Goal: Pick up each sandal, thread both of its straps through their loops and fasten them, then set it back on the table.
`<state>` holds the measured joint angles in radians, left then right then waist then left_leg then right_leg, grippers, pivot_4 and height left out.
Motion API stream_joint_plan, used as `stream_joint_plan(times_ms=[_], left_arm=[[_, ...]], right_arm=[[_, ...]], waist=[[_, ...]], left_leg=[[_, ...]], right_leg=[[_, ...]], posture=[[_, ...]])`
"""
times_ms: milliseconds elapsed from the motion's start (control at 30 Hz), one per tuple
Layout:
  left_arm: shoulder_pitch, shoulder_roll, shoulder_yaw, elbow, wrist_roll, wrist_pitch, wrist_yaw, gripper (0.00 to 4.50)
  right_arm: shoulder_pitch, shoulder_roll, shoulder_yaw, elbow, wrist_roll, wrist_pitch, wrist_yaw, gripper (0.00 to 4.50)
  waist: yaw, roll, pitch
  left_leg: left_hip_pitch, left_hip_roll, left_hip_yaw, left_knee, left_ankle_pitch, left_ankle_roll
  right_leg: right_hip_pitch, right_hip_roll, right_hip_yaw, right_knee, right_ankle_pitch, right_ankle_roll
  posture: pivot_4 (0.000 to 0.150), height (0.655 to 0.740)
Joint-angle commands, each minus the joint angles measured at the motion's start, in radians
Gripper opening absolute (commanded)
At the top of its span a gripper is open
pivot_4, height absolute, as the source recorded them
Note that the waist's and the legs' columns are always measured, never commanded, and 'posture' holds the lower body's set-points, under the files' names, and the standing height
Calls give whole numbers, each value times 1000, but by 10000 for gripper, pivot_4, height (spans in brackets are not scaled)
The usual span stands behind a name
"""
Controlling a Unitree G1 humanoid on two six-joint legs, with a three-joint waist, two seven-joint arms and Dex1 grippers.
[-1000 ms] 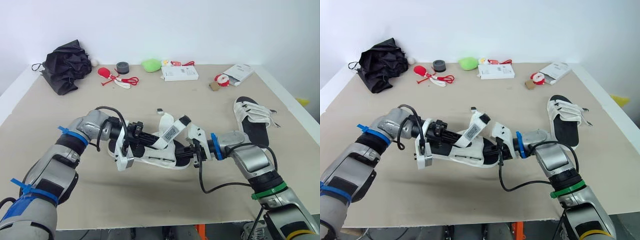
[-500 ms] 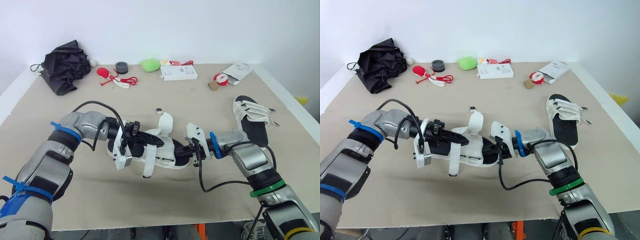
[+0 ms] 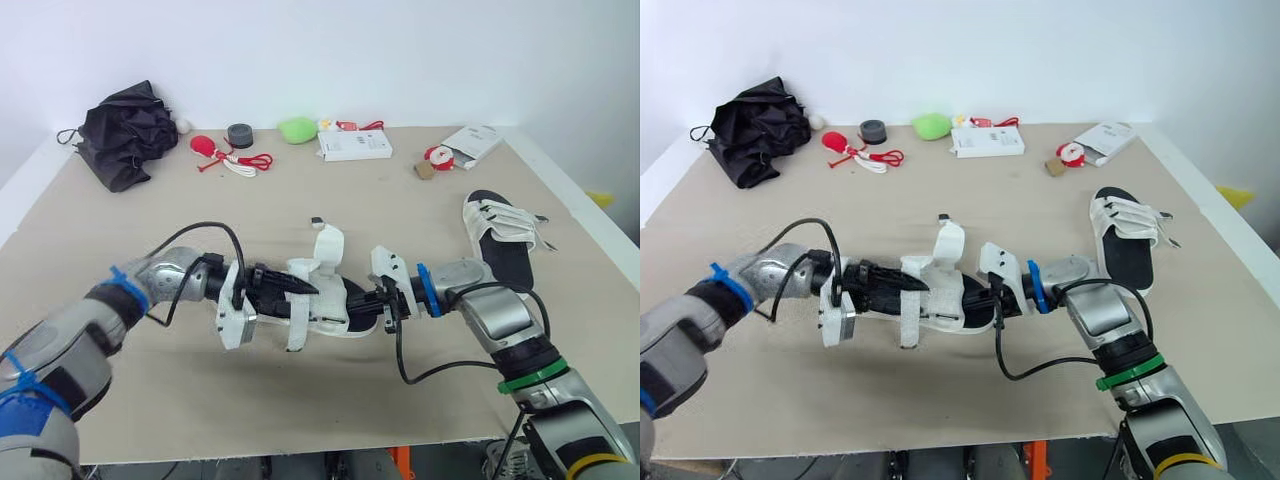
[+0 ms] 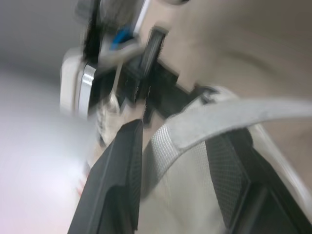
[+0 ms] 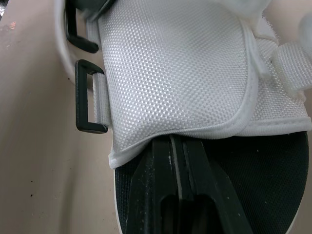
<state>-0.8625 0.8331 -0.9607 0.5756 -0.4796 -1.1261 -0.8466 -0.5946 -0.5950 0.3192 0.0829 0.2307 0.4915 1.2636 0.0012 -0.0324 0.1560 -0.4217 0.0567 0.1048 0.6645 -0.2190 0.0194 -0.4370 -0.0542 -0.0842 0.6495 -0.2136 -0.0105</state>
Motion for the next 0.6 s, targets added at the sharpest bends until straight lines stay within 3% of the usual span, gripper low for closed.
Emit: stream_joint_plan(times_ms=[33,233,333,467,600], left_arm=[[42,73,206,-221,-369,421,-277,19514],[148,196,467,-454,-510,954,-411,19514],[302,347,521,-620,-562,1212,-475,19514],[428,341,608,-687,-495,1303,-474,19514],[528,255,671,-720,-419,1342,-411,19514]], right_arm=[[24,-2,40,32,-35,21,-6,0],[25,1,42,32,-35,21,-3,0],[21,5,41,37,-33,20,0,0],[19,10,42,39,-34,20,3,0],[19,15,45,39,-34,22,3,0]], waist=[[2,0,0],[3,1,0],[-5,1,0],[3,1,0],[6,3,0]], left_leg=[[-1,0,-1,1,0,-1],[0,2,-3,4,0,-1],[0,3,-2,3,-1,-3],[1,5,-3,2,-2,-6],[3,6,-2,2,0,-8]], right_leg=[[0,2,0,0,0,0],[1,7,1,1,0,0],[0,9,3,0,0,0],[1,11,3,1,-2,-2],[1,12,3,1,-4,-6]], posture=[[1500,7400],[1500,7400],[1500,7400],[1500,7400],[1500,7400]])
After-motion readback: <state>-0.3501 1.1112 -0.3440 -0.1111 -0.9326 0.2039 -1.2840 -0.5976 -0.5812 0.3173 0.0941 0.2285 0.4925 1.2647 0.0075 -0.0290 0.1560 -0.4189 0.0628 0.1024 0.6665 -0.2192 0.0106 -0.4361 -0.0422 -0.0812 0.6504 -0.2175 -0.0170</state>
